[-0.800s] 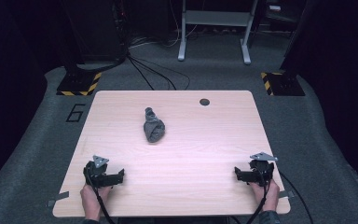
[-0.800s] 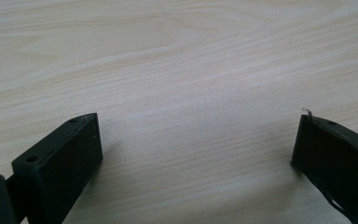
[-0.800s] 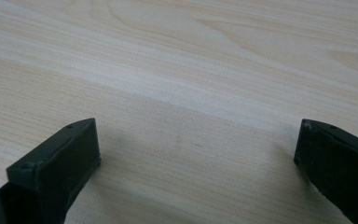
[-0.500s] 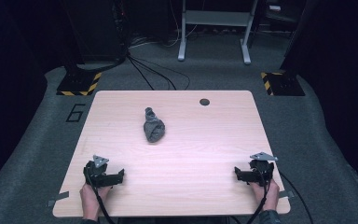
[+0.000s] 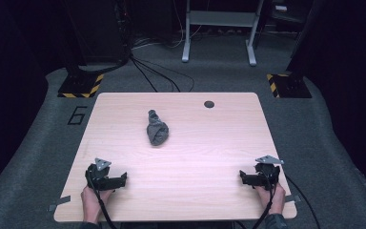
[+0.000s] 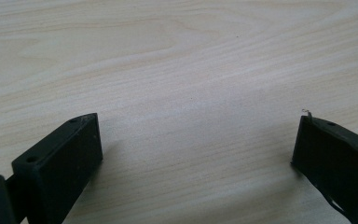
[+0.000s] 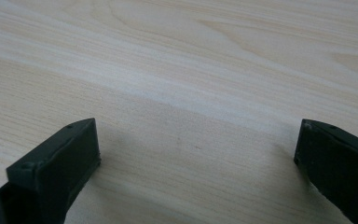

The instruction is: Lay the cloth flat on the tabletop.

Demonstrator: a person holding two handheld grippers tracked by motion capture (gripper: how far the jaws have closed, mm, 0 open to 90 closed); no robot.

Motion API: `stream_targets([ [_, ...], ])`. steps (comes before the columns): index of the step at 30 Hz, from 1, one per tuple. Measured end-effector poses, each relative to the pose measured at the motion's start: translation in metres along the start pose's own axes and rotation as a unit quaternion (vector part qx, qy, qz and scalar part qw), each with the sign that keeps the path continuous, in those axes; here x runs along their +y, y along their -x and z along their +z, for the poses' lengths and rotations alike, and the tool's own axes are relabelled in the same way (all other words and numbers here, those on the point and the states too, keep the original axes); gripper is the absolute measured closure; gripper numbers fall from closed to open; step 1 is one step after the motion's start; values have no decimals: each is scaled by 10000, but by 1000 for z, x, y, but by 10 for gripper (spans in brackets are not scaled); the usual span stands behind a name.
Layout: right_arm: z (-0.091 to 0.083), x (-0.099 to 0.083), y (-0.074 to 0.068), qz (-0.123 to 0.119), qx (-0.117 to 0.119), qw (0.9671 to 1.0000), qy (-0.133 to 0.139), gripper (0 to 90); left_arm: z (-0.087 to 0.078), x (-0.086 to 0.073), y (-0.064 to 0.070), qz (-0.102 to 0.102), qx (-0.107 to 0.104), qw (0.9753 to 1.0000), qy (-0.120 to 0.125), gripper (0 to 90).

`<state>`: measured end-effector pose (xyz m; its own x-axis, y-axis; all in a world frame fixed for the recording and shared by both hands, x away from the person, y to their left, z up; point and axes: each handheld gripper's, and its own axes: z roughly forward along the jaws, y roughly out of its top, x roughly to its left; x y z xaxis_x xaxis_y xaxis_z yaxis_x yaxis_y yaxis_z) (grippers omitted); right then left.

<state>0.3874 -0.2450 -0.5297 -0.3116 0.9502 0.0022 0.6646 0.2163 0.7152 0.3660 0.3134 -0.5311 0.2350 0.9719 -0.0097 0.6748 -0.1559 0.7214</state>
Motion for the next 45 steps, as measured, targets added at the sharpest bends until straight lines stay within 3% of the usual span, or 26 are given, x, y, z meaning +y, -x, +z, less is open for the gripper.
stream_targets([
  [5,0,0,0,9,0,10000,2,0,1,8,0,34,-191,9998,-101,9],
  [9,0,0,-1,37,4,10000,12,0,2,16,2,186,-220,9995,-109,11],
  [17,0,0,0,-10,-4,10000,13,0,4,45,8,329,-324,9989,0,30],
  [21,0,0,0,-11,-7,10000,15,0,7,65,14,479,-428,9979,-12,32],
  [30,0,0,1,-3,-27,10000,22,1,19,92,26,678,-597,9959,-10,36],
  [31,0,0,0,5,-30,10000,26,1,20,95,26,771,-597,9952,-41,36],
  [41,0,0,1,9,-35,10000,26,4,36,118,33,793,-771,9938,-137,32],
  [45,0,0,1,14,-37,10000,26,4,50,130,37,771,-784,9938,-154,8],
])
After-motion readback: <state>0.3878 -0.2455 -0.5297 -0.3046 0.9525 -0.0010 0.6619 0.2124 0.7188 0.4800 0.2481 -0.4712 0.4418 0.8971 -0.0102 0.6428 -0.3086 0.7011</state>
